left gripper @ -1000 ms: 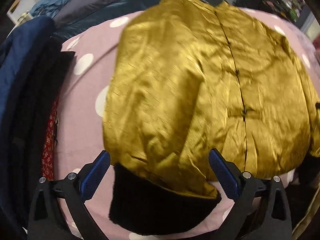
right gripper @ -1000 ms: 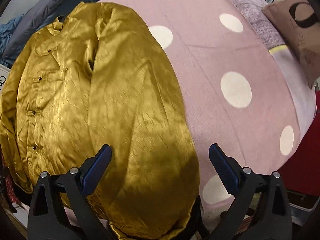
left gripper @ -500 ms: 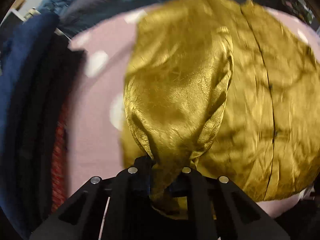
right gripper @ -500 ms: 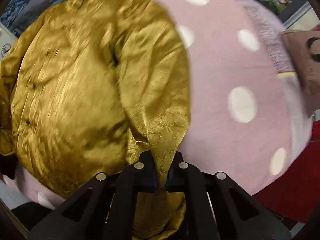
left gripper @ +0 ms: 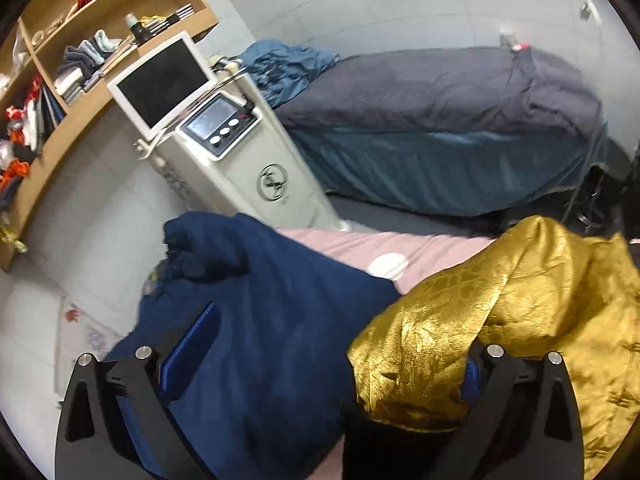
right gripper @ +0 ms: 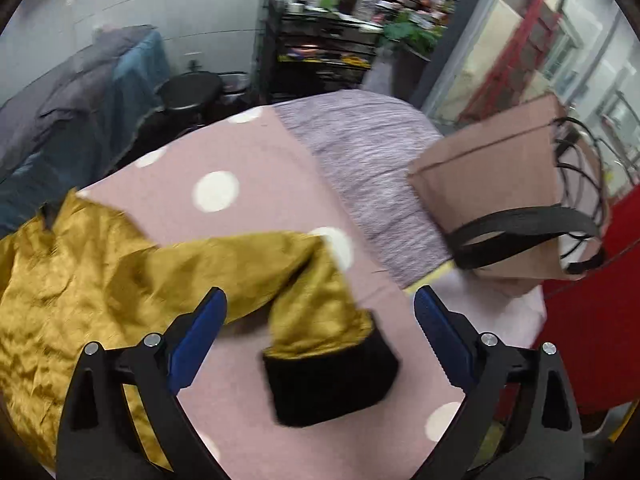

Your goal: Fold large clothes

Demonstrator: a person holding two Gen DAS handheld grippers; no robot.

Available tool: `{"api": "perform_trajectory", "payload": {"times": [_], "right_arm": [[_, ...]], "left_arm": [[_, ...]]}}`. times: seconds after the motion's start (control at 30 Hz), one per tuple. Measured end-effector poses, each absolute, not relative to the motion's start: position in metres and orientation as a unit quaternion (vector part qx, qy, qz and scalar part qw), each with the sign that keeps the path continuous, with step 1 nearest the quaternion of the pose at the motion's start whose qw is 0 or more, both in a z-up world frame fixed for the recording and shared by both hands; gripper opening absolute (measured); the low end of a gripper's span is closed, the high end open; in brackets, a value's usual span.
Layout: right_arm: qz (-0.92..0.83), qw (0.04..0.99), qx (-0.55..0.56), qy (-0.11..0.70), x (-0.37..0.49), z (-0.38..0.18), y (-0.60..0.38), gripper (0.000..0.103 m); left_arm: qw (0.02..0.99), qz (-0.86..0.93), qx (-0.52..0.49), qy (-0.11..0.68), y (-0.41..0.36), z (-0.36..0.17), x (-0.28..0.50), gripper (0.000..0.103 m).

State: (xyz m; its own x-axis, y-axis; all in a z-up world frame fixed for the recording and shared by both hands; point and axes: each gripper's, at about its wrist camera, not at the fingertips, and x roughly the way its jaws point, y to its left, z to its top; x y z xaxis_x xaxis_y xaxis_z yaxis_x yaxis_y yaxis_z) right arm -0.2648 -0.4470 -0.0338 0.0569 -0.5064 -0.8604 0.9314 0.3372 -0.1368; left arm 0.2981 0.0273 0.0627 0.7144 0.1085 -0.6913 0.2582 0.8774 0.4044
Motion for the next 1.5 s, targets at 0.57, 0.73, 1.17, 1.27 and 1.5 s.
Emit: {"api": "perform_trajectory", "payload": {"times": [0.57, 0.73, 1.17, 1.27, 1.5], "right_arm": [[-0.330, 0.717, 0.243, 0.564, -0.182, -0.147, -0.301, 0.093], [-0.325, 0.697, 0.288, 0.571, -0.198, -0.161, -0.307, 0.093], [-0.276, 0.667, 0.434, 0.539, -0.260, -0.214, -0.280, 0.093], [-0.249, 0.670, 0.449, 0.537, -0.257, -0.221, -0.273, 0.093], [-0.198, 0.667, 0.435, 0.571, -0.212, -0.242, -0.253, 0.085]], "left_arm": [[0.838, -0.106, 0.124, 0.521, 0.050, 0.053, 0.324, 0.085], [0.898, -0.141, 0.051, 0.413, 0.055, 0.116, 0.313, 0.095], [0.696, -0.316, 0.244, 0.597, 0.046, -0.133, 0.155, 0.095], [0.705, -0.297, 0.227, 0.603, 0.056, -0.160, 0.152, 0.095], [0.681, -0.323, 0.173, 0.635, 0.038, -0.188, 0.138, 0.093]]}}
